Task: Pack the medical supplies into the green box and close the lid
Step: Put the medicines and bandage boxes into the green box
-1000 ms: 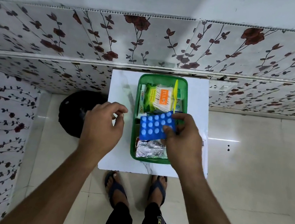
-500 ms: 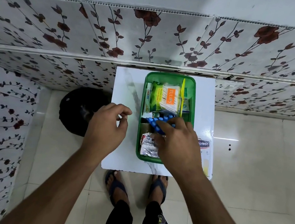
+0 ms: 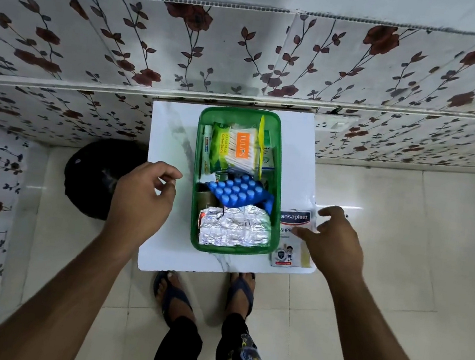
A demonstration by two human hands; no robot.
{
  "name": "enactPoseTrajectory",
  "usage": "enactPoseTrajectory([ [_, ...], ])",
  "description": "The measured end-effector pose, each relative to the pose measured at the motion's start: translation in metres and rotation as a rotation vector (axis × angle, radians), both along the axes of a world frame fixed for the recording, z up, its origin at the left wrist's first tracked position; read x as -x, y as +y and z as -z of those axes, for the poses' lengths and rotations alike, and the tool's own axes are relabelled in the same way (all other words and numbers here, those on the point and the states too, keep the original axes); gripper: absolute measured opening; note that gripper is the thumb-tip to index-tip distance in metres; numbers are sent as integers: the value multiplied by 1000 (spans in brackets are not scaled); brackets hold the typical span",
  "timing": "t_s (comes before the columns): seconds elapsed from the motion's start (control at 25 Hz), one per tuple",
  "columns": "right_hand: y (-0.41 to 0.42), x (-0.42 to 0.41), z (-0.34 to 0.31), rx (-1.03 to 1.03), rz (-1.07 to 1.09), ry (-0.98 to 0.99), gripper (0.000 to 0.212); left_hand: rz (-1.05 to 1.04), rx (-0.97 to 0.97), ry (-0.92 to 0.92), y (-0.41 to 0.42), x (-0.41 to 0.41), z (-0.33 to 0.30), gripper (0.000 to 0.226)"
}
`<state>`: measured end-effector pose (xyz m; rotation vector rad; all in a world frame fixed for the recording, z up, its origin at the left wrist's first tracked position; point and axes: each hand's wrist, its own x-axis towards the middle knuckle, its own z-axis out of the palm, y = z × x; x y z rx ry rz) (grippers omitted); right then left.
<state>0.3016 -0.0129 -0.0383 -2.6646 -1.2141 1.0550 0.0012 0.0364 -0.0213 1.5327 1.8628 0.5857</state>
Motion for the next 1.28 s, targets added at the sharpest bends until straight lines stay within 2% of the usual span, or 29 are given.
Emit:
enactPoseTrajectory([
  [0.2, 3, 3, 5, -28, 102, 51, 43, 9, -39, -19, 2, -5, -5, 23],
  [0.32, 4, -4, 4, -74, 183, 124, 32, 21, -171, -66, 7, -20, -30, 23],
  [0.44, 4, -14, -4, -90, 205, 190, 18, 141, -230, -138, 11, -58, -59, 21],
  [0.6, 4, -29, -33, -253, 320, 336, 15, 363, -1, -230, 17, -116, -70, 26],
  [0.72, 11, -38, -75, -408, 433, 490, 12, 485, 218, -218, 23, -148, -70, 44],
  [0.8, 20, -31, -95, -441, 422, 635, 9, 427, 361, -375, 26, -157, -76, 48],
  [0.88, 29, -22, -99, -421, 382, 746, 10, 262, 366, -483, 32, -148, -80, 44],
  [0.96, 36, -16, -90, -409, 398, 710, 14, 59, 277, -438, 45, -121, -80, 40],
  [1.08, 31, -19, -55, -318, 354, 432, 17, -131, 197, -272, 68, -79, -71, 45],
  [1.2, 11, -17, -21, -105, 197, 231, 26, -9, 136, -16, 77, -74, -51, 50],
  [1.28, 4, -12, -7, -36, 126, 147, 37, 99, 27, 197, 78, -78, -43, 54],
])
